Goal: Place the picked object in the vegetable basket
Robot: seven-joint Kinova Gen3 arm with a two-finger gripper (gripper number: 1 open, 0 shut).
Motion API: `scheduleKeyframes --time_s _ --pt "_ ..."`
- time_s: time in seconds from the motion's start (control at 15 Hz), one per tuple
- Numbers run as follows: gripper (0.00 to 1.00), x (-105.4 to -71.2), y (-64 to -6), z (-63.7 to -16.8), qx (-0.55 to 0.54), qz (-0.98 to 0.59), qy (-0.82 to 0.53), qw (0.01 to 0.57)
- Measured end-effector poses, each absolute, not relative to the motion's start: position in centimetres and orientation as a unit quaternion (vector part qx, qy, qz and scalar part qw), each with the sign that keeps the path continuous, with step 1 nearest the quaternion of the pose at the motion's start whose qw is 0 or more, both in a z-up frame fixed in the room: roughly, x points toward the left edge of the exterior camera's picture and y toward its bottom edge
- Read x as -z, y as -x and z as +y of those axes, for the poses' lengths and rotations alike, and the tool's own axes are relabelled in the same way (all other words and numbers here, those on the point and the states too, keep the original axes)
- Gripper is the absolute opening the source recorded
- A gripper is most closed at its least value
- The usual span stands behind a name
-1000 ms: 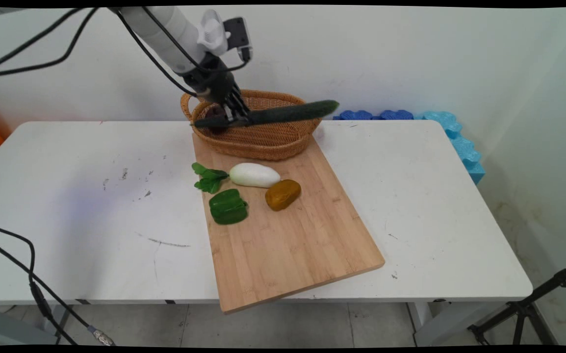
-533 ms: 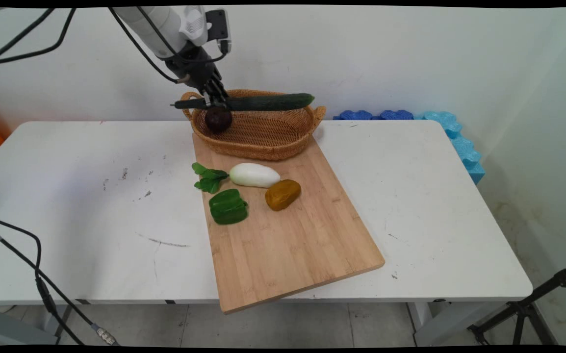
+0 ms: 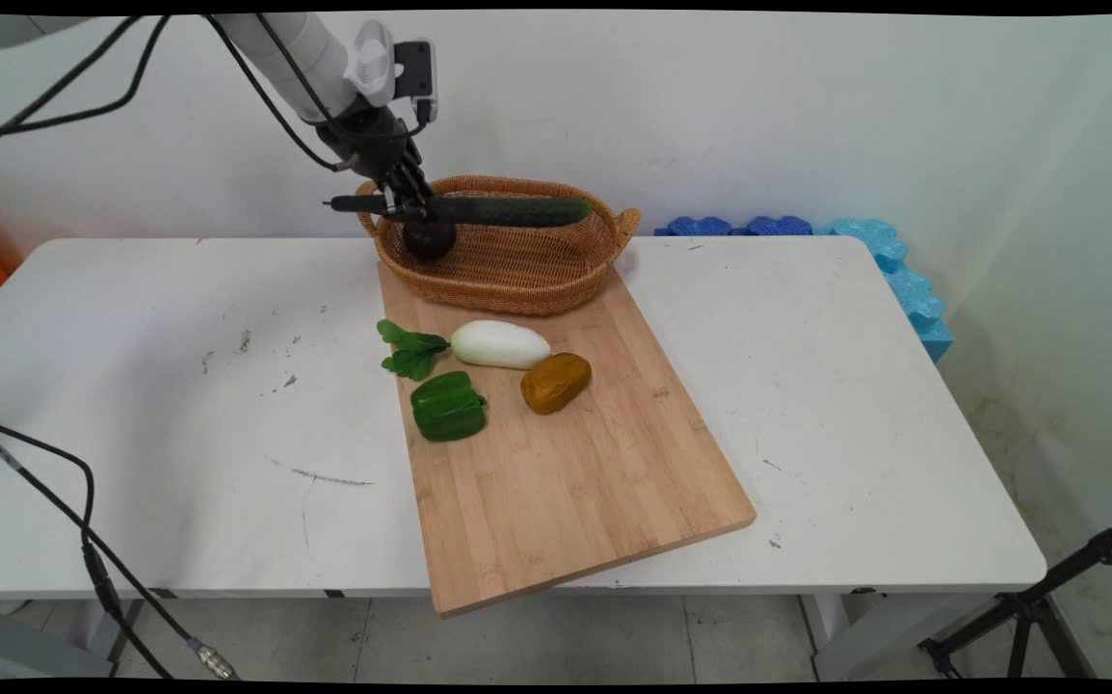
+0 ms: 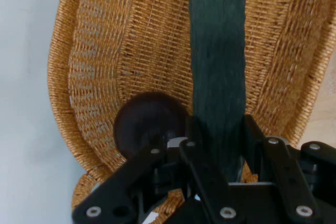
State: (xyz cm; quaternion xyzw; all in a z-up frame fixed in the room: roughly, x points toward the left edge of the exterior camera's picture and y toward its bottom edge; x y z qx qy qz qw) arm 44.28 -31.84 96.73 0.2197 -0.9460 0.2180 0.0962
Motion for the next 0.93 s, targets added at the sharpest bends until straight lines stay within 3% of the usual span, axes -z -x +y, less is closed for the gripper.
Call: scheduleKeyframes --time_s 0.53,0.6,0.93 --pt "0.00 -94.1 -44.6 -33.4 -0.213 -0.947 -0.216 0.101" --pt "1.00 -93.8 -44.6 -33.6 -0.213 -0.948 -0.216 0.102" --pt "1.00 -92.9 -44.3 -34.0 -0.212 -0.948 -0.212 0.107"
